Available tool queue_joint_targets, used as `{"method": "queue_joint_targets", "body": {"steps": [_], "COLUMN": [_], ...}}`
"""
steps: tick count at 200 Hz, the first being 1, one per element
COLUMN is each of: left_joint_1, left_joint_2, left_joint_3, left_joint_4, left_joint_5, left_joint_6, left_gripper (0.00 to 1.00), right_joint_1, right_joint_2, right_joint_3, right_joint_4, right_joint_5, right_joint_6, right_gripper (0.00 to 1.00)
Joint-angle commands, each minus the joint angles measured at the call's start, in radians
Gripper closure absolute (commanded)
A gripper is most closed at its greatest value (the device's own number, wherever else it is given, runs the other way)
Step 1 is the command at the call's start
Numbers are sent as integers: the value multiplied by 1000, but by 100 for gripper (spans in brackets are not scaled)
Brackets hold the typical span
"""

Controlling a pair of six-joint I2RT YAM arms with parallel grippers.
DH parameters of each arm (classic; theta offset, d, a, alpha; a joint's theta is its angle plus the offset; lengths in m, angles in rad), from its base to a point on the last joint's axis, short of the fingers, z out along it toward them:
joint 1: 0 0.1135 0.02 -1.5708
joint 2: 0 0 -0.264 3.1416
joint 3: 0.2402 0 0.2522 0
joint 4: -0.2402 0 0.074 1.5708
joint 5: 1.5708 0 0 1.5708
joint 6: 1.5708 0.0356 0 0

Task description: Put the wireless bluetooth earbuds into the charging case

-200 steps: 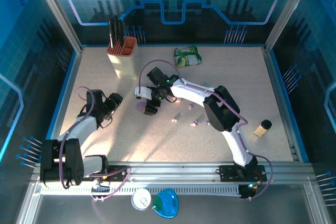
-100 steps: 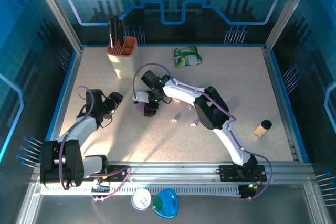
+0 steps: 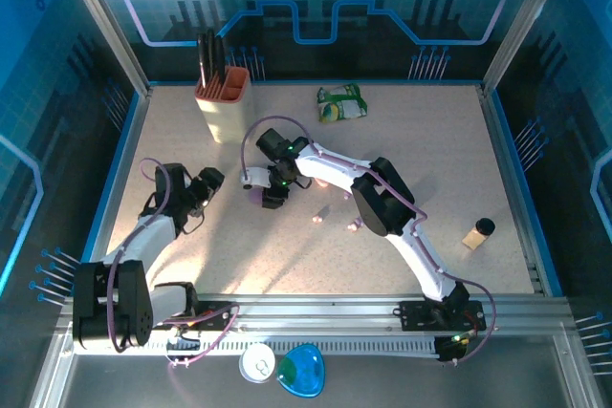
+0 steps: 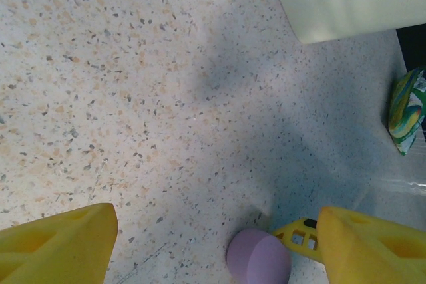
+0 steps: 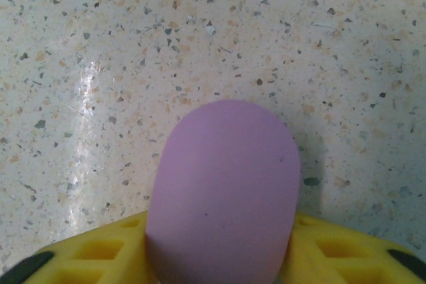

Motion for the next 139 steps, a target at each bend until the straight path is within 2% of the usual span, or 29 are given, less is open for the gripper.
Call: {"method": "queue_joint_targets", "body": {"steps": [1, 15, 43, 68, 99, 139], "left_joint_1": [10, 9, -3, -48, -137, -286], "left_joint_2": [-21, -21, -35, -63, -74, -61], "left_joint_3": [-21, -24, -38, -70, -132, -138], "left_joint_4": [8, 18, 80, 193, 466, 660], "left_joint_5": [18, 22, 69, 76, 99, 96], "left_joint_6": [32, 40, 81, 106, 146, 307], "left_gripper": [21, 21, 14, 12, 11, 3], "right_joint_1": [9, 7, -9, -28, -68, -137], "right_joint_2": [-2, -17, -86, -221, -397, -613], "right_joint_3": [-2, -9, -73, -190, -387, -595], "right_joint_4": [4, 9, 44, 100, 189, 223], "right_joint_5": [2, 2, -29, -51, -106, -171], "right_joint_6": [4, 7, 33, 71, 137, 185], "right_gripper": [56, 56, 57, 57, 57, 58]}}
